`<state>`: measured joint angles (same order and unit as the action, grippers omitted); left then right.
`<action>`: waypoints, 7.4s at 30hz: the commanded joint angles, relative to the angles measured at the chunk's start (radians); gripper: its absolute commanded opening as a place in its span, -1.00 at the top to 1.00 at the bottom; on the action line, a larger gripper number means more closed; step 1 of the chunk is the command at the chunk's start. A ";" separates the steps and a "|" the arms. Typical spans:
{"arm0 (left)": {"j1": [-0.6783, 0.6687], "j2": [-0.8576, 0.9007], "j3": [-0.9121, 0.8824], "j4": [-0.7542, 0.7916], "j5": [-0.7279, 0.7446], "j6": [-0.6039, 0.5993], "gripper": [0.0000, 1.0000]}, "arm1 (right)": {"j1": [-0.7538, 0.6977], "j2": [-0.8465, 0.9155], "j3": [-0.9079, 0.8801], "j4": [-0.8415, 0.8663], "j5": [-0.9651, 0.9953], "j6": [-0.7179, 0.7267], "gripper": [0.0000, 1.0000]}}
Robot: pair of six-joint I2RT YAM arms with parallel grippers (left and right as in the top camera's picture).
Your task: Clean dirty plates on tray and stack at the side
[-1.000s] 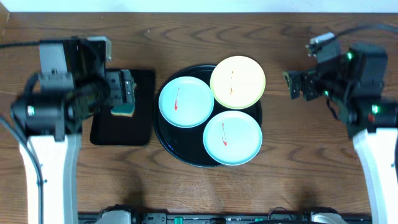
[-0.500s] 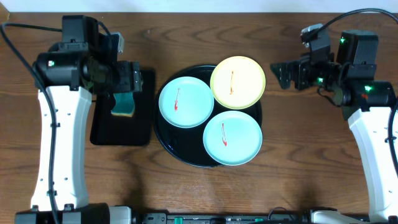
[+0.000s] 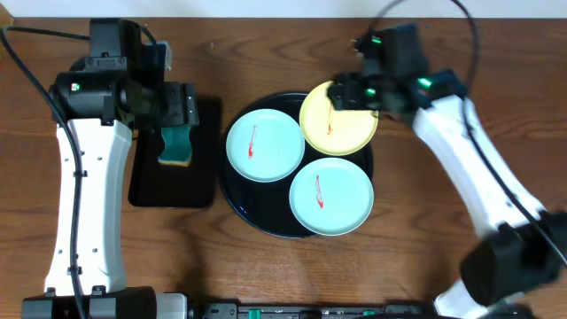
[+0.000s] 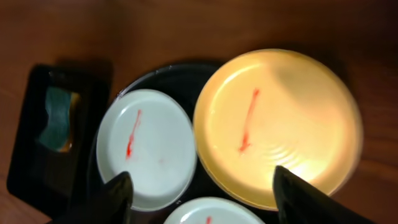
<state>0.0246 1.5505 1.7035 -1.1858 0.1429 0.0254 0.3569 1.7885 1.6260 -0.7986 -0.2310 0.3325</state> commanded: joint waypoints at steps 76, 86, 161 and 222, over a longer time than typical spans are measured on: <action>0.011 0.488 -0.016 0.070 -0.183 0.115 -0.30 | 0.275 0.576 0.211 -0.151 0.183 0.212 0.98; 0.092 0.623 -0.016 0.082 -0.156 0.158 -0.01 | 0.275 0.576 0.211 -0.150 0.182 0.201 0.97; -0.211 0.341 -0.408 0.533 0.052 -0.305 0.85 | 0.275 0.576 0.211 -0.129 0.196 0.201 0.97; -0.312 0.333 -0.517 0.825 -0.229 -0.352 0.85 | 0.275 0.576 0.211 -0.121 0.197 0.201 0.97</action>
<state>-0.2890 1.8999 1.1877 -0.2993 -0.1394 -0.3038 0.6109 2.3219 1.8503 -0.9329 -0.0475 0.5323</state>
